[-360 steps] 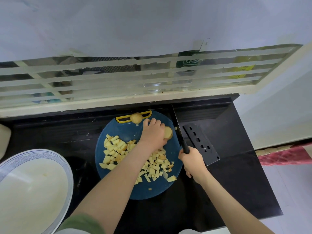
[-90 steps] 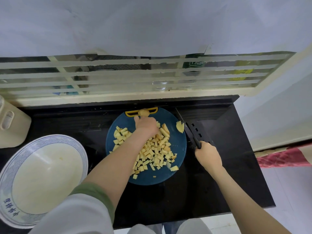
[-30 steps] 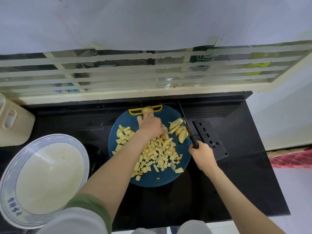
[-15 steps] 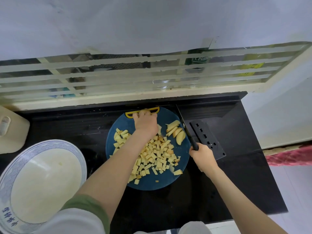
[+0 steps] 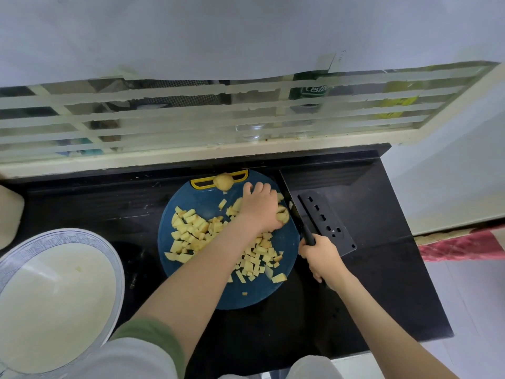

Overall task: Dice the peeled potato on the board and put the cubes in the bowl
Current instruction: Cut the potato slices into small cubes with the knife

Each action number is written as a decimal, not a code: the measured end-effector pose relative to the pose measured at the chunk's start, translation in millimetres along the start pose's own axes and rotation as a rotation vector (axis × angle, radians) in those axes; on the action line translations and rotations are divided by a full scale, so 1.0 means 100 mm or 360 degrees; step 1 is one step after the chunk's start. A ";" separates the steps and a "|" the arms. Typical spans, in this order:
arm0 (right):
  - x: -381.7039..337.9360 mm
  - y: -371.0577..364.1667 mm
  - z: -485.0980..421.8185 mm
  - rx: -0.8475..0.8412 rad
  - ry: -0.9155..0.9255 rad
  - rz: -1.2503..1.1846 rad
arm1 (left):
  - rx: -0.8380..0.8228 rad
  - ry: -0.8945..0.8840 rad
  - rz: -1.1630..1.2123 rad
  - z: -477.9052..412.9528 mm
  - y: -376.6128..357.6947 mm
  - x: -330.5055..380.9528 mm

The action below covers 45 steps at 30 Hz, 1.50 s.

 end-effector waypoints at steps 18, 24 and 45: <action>-0.10 0.02 0.19 0.0051 0.0121 0.0088 | 0.0036 0.0203 0.0209 0.21 -0.09 -0.21; -0.07 -0.07 0.20 0.0027 0.0138 0.0100 | 0.0091 0.0198 0.0146 0.19 -0.08 -0.20; -0.10 -0.26 0.00 0.0039 -0.0003 0.0184 | 0.0080 0.0097 0.0139 0.18 -0.10 -0.23</action>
Point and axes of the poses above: each hand's wrist, its own z-axis away from the middle knuckle, its own y-axis out of the back of the hand, x = y × z, the point moved 3 cm from there along -z, towards the middle knuckle, and after that the axes turned 2 degrees about -y, right-handed, at the moved point
